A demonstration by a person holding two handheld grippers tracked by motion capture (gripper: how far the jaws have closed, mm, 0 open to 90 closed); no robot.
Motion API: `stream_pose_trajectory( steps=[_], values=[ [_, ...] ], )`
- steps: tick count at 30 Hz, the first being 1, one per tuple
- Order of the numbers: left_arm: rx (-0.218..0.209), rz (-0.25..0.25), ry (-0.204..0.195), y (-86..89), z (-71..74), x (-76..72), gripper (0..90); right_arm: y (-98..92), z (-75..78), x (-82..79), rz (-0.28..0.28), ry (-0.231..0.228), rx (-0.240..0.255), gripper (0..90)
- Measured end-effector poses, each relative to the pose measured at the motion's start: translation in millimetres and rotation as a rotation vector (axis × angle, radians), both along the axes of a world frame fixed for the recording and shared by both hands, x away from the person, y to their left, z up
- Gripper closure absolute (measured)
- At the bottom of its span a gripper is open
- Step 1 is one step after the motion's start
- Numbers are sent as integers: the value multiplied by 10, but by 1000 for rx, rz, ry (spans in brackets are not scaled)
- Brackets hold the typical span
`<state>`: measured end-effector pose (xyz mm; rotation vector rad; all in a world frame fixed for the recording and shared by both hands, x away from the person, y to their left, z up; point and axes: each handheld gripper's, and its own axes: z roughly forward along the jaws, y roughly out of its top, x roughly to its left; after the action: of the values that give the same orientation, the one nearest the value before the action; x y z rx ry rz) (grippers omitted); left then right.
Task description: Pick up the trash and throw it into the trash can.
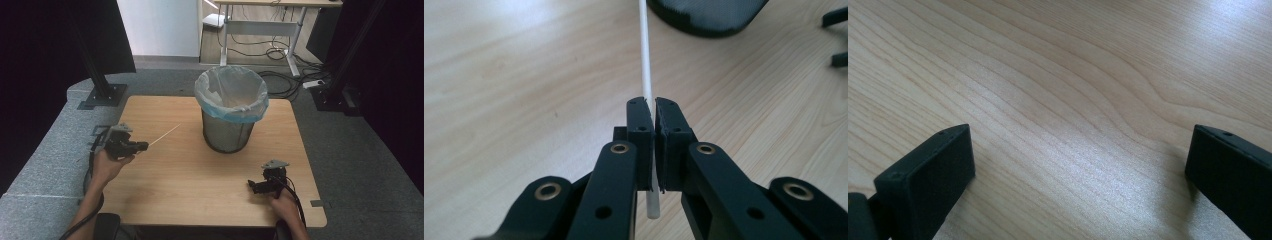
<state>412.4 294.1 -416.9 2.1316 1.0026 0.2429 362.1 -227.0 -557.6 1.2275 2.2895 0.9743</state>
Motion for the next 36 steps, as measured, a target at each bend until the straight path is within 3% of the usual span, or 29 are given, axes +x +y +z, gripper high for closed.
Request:
stream_pose_trajectory(
  steps=[4, 5, 7, 8, 9, 15, 23, 28, 30, 31, 36],
  values=[
    [15, -14, -18, -39, 297, 73, 864, 0, 1, 0, 0, 1, 0, 0],
    [15, -14, -18, -39, 297, 73, 864, -1, 1, 0, 0, 0, -1, 0],
    [13, -20, -23, -47, 434, 104, 864, -1, 1, 0, 1, 0, -1, 0],
    [6, -19, -27, -57, 539, 125, 864, 0, 1, 0, 0, 1, 0, 0],
    [6, -19, -27, -57, 539, 125, 864, 0, 1, 0, 0, 1, 0, 0],
    [-16, -36, -50, -102, 922, 183, 864, -1, 2, 0, 1, 2, 0, 0],
    [-7, -72, -82, -268, 1423, 262, 864, 0, 2, 0, 0, 2, 1, 0],
    [-8, -114, -95, -502, 1679, 328, 864, 0, 2, -1, 0, 4, 1, 0],
    [0, -137, -85, -682, 1773, 414, 864, -1, 2, 0, 1, 2, 0, 0],
    [0, -137, -85, -682, 1773, 414, 864, -1, 2, 0, 1, 2, 0, 0],
    [31, -175, -66, -1069, 1841, 606, 863, -1, 2, 0, 1, 2, 0, 0]
  ],
)
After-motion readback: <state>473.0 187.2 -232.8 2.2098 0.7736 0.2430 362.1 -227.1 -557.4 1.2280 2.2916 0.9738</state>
